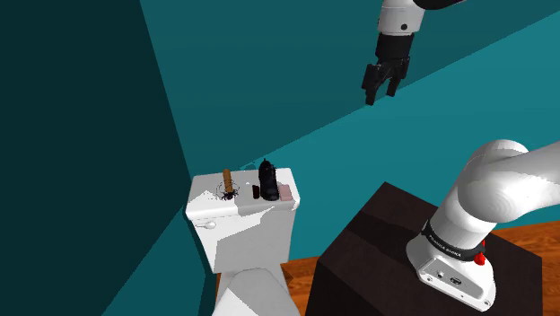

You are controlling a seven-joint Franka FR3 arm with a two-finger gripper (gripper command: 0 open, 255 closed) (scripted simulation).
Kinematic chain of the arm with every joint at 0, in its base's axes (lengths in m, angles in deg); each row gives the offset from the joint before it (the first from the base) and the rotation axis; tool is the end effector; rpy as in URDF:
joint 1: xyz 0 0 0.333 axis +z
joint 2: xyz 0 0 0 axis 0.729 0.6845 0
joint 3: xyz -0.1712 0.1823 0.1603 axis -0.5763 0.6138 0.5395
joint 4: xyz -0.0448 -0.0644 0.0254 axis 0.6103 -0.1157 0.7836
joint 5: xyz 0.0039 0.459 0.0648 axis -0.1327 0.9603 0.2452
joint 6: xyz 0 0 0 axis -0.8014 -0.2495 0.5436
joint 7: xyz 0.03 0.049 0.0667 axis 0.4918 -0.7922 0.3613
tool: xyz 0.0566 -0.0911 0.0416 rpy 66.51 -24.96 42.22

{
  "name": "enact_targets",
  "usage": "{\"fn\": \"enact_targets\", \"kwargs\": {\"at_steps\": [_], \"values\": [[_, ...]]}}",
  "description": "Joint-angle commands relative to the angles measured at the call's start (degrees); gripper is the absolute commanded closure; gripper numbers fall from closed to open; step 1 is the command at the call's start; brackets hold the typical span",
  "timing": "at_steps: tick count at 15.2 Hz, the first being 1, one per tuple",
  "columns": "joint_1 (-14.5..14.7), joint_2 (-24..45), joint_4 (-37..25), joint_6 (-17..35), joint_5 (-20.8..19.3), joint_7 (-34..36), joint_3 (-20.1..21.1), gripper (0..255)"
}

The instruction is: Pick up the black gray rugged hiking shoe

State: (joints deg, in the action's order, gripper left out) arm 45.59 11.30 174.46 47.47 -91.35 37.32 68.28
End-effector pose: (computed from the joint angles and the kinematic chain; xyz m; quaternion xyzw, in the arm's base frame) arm 0.3863 -0.0168 0.5530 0.9947 -0.0979 -0.0104 0.0281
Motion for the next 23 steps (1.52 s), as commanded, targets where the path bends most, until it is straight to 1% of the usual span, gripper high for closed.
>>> {"fn": "enact_targets", "kwargs": {"at_steps": [1, 7, 12, 17, 23], "values": [[0.0, 0.0, 0.0, 0.0, 0.0, 0.0, 0.0, 0], [0.0, 7.3, 4.7, 13.0, 1.0, 4.3, 2.0, 0], [-0.2, 15.7, 6.1, 23.7, 1.2, 7.9, 3.7, 0], [-0.7, 25.9, 5.2, 33.8, 0.6, 11.7, 5.2, 0], [-1.4, 39.3, 1.1, 44.0, -1.8, 17.0, 6.7, 0]]}}
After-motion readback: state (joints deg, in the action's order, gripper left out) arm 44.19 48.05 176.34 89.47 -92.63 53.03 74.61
